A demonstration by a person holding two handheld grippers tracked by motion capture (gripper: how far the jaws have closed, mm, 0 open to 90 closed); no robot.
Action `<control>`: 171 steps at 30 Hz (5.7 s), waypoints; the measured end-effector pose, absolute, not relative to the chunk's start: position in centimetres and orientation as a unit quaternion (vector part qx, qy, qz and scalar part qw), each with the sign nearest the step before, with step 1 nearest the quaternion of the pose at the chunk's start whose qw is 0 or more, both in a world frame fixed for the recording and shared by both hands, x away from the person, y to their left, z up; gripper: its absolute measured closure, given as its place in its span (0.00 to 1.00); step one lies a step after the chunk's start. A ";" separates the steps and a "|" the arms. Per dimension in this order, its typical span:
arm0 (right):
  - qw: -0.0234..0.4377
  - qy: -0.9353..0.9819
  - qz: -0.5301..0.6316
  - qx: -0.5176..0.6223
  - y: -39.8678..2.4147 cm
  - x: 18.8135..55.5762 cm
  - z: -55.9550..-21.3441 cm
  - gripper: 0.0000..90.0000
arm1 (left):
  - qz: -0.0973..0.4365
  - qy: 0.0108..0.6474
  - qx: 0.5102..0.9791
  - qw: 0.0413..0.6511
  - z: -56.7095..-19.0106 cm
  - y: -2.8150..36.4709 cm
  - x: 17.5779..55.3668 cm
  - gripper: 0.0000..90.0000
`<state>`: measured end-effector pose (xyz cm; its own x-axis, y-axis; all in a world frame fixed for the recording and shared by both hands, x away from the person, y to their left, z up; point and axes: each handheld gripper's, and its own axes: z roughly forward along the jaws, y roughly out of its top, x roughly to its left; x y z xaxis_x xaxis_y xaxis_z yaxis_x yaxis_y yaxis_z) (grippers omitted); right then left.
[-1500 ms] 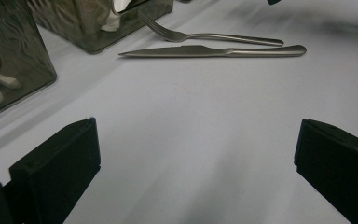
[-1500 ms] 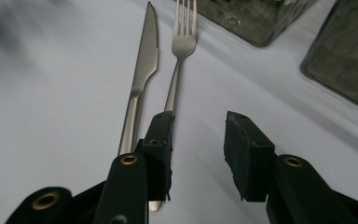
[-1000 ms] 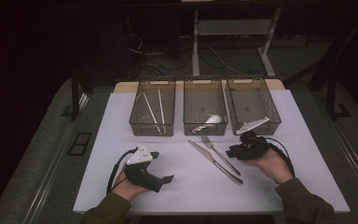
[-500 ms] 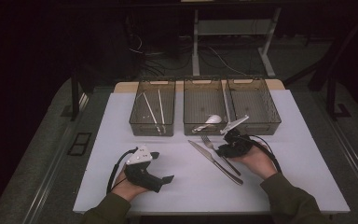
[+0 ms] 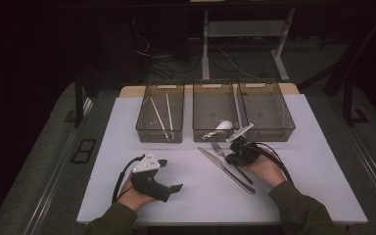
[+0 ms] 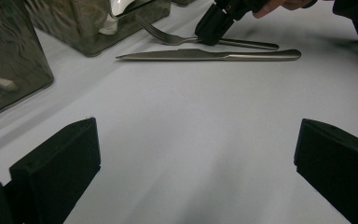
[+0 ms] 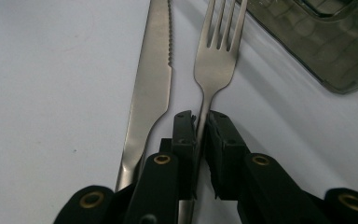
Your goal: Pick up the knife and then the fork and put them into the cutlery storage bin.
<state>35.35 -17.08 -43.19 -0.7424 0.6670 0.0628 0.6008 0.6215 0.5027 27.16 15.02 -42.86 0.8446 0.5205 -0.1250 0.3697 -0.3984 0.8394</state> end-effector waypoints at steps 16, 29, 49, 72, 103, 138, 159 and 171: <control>0.059 0.927 0.203 0.309 -17.4 36.0 -42.6 0.92 | 0.075 0.268 0.833 0.478 -42.9 15.0 27.2 0.00; 0.013 0.943 0.140 0.301 -16.2 38.0 -42.2 0.93 | 0.073 0.269 0.833 0.479 -43.0 14.9 27.2 0.00; -0.007 0.950 0.091 0.299 -15.4 38.9 -41.7 0.95 | 0.072 0.269 0.832 0.481 -42.9 15.0 27.2 0.00; 0.003 0.938 0.129 0.323 -20.5 38.3 -39.2 0.95 | 0.073 0.267 0.831 0.482 -42.9 15.0 27.2 0.00; 0.056 0.914 0.159 0.369 -24.6 40.2 -32.5 0.95 | 0.071 0.268 0.831 0.483 -42.9 15.0 27.2 0.00; 0.126 0.861 0.169 0.462 -27.9 49.4 -31.6 0.95 | 0.070 0.264 0.830 0.486 -42.8 15.0 27.1 0.00; 0.083 0.860 0.166 0.475 -28.7 49.7 -37.2 0.95 | 0.070 0.261 0.832 0.484 -42.8 14.8 27.1 0.00; 0.070 0.858 0.168 0.480 -28.3 49.9 -38.7 0.82 | 0.069 0.261 0.832 0.485 -42.9 14.8 27.1 0.00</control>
